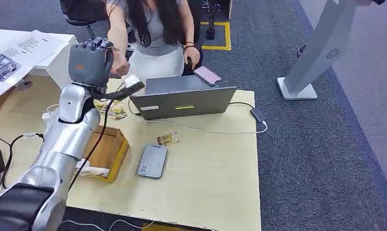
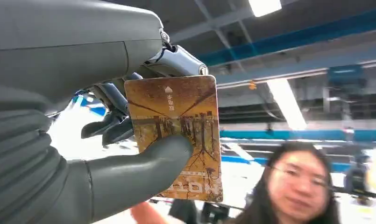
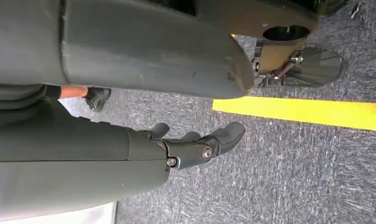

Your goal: Pass the card to the sensor for recognition and then transmit it.

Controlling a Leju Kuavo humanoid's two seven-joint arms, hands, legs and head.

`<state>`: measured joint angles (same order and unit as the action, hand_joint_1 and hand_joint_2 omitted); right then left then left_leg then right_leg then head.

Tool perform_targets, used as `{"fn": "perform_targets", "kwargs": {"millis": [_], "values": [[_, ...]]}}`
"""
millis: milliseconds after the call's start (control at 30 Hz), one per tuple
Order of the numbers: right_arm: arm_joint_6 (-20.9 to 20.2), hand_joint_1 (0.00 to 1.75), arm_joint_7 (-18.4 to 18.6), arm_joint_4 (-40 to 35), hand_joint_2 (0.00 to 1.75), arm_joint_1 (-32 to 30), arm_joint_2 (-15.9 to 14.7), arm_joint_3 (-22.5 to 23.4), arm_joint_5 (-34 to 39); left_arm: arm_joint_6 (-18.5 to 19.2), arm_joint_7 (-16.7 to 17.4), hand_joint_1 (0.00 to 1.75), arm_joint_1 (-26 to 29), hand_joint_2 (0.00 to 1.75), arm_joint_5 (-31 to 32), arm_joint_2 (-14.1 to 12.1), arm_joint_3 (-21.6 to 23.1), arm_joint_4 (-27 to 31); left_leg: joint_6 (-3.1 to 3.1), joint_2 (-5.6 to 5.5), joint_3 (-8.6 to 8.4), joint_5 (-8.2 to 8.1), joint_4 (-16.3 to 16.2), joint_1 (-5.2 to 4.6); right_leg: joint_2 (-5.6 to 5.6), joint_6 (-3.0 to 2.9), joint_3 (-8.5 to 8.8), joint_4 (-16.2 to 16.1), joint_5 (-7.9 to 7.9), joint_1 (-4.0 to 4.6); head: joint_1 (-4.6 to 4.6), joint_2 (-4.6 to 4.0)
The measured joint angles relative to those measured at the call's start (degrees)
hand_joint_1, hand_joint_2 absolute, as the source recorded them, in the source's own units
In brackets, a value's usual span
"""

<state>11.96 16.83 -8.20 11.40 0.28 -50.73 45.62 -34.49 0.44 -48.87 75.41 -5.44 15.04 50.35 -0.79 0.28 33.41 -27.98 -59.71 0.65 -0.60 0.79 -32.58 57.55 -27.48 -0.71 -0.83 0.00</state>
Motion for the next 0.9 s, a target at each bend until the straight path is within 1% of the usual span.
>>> {"fn": "perform_targets", "kwargs": {"millis": [100, 167, 267, 367, 567, 733, 767, 800, 900], "values": [[0.0, 0.0, 0.2, 0.0, 0.0, 0.1, 0.0, -0.5, 0.2, -0.7, 0.7, 1.75, -3.2, 1.75, 0.8, -0.2, -1.0, -5.5, 0.0, -0.01, 0.0, 0.0, 0.0, 0.0, -0.01, 0.0, 0.0, 0.0, 0.0, 0.0, 0.04, 0.0], [0.0, 0.0, 0.4, 0.0, 0.0, 0.1, 0.0, -0.7, 0.2, -1.4, 0.7, 1.75, -4.3, 1.75, 1.0, -0.4, -1.7, -8.9, 0.01, 0.0, 0.0, 0.0, 0.0, 0.0, 0.0, 0.0, 0.0, 0.0, 0.0, 0.0, 0.02, 0.0], [0.0, 0.0, 0.4, 0.0, 0.0, 0.1, 0.0, -0.9, 0.2, -1.7, 0.7, 1.75, -5.3, 1.75, 1.0, -0.5, -2.1, -11.7, 0.01, 0.01, 0.01, 0.0, 0.0, 0.0, 0.02, 0.0, -0.01, 0.0, 0.0, 0.0, 0.02, 0.0], [0.0, 0.0, 0.5, 0.0, 0.0, 0.2, 0.0, -1.0, 0.3, -1.9, 0.7, 1.75, -5.8, 1.75, 1.2, -0.5, -2.4, -13.7, 0.01, 0.0, 0.01, 0.0, 0.0, 0.0, 0.02, 0.0, -0.01, 0.0, 0.0, -0.01, 0.04, 0.0], [0.0, 0.0, 0.6, 0.0, 0.0, 0.2, 0.0, -1.3, 0.3, -1.9, 1.1, 1.75, -6.6, 1.75, 1.6, -0.5, -2.7, -16.0, 0.01, 0.0, 0.01, 0.0, 0.0, 0.0, 0.01, 0.0, 0.0, 0.0, 0.0, -0.01, 0.02, 0.0], [0.0, 0.0, 0.5, 0.0, 0.0, 0.2, 0.0, -1.8, 0.3, -2.3, 0.7, 1.75, -6.8, 1.75, 1.7, -0.5, -3.3, -17.6, 0.01, 0.01, 0.01, 0.0, 0.0, 0.0, 0.02, 0.0, -0.01, 0.0, 0.0, 0.0, 0.04, 0.0], [0.0, 0.0, 0.4, 0.0, 0.0, 0.2, 0.0, -1.8, 0.3, -2.4, 0.7, 0.03, -6.8, 1.75, 1.7, -0.5, -3.3, -18.0, 0.01, 0.01, 0.01, 0.0, 0.0, 0.0, 0.02, 0.0, -0.01, 0.0, 0.0, 0.0, 0.02, 0.0], [0.0, 0.0, 0.4, 0.0, 0.0, 0.2, 0.0, -1.9, 0.3, -2.4, 0.7, 0.0, -6.8, 1.75, 1.7, -0.5, -3.4, -18.2, 0.01, 0.01, 0.02, 0.0, 0.0, 0.0, 0.02, 0.0, -0.01, 0.0, 0.0, 0.0, 0.02, 0.0], [0.0, 0.0, 0.3, 0.0, 0.0, 0.2, 0.0, -1.9, 0.3, -2.7, 0.7, 0.0, -6.8, 1.75, 1.7, -0.5, -3.5, -18.9, 0.01, 0.0, 0.02, 0.0, 0.0, 0.0, 0.02, 0.0, -0.02, 0.0, -0.01, 0.0, 0.02, 0.0]]}}
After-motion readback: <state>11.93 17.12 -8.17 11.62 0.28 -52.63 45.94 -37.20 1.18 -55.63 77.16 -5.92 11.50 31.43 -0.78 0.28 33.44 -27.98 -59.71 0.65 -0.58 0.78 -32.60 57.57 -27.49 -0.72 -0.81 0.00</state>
